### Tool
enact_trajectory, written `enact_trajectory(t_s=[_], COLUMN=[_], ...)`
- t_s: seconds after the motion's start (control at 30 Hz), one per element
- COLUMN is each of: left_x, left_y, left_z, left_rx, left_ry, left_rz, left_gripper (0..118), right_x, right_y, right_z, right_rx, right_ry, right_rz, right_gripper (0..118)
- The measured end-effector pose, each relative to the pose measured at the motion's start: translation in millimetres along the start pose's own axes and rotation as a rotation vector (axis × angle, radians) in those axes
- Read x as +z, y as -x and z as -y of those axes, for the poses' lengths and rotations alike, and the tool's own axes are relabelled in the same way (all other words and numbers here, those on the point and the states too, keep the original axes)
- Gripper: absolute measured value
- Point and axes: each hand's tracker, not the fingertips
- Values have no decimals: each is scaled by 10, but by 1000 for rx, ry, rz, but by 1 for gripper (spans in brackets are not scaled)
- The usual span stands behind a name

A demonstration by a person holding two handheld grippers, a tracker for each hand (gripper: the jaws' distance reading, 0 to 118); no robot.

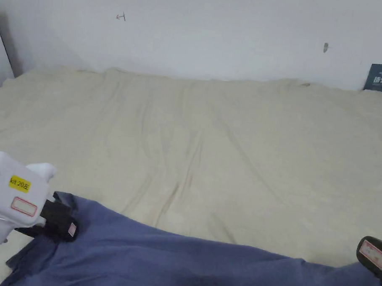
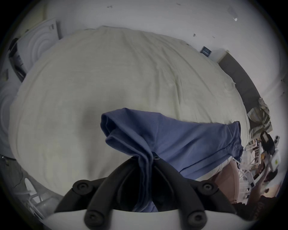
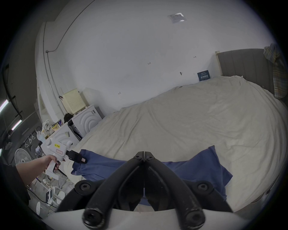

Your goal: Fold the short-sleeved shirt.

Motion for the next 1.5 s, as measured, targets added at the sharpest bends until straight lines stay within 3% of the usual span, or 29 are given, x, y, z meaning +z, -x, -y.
enact_trajectory(t_s=[0.1, 0.2, 0.43, 0.47, 0.5, 0.57, 0.6, 0.73, 0.87, 0.9, 0.93, 1.0, 1.03, 1.4, 1.43, 1.5], left_x=[72, -13, -849, -963, -1048, -1118, -1112, -838, -607, -588, -596, -676, -770, -1586, -1565, -1472], left_y=[-326, -904, -2338, -2459, -2565, -2716, -2680, -2493, -2175, -2098, -2053, -2041, -2078, -2770, -2785, -2803], left_z=[-22, -77, -245, -232, -235, -234, -247, -273, -172, -143, -113, -45, 5, 330, 337, 331], left_rx=[-7, -47, -103, -111, -119, -125, -127, -51, -33, -42, -54, -101, -115, -229, -224, -189], left_ry=[-19, 8, 188, 211, 222, 236, 209, 152, 117, 116, 100, 78, 82, 198, 189, 158], left_rz=[39, 219, 412, 426, 435, 445, 475, 599, 502, 480, 460, 405, 380, 345, 363, 536], left_gripper=[6, 6, 7, 15, 37, 110, 118, 118, 118, 115, 100, 6, 0, 0, 0, 0], right_x=[24, 79, 330, 371, 408, 479, 508, 540, 484, 475, 472, 457, 450, 542, 540, 521], right_y=[-53, -122, -364, -396, -423, -474, -497, -606, -676, -694, -706, -699, -698, -693, -668, -615], right_z=[22, 27, 43, 39, 32, 33, 32, 27, 12, 8, 12, 34, 41, -33, -36, -35], right_rx=[-15, -34, -105, -110, -113, -114, -115, -137, -137, -143, -153, -165, -166, -139, -127, -97], right_ry=[-3, -10, -41, -44, -47, -56, -59, -57, -50, -47, -44, -37, -29, -7, -6, -1], right_rz=[-4, -11, 21, 30, 40, 55, 63, 59, 80, 82, 77, 67, 64, 81, 81, 90], right_gripper=[0, 0, 0, 0, 0, 0, 0, 0, 0, 0, 0, 0, 0, 0, 0, 0])
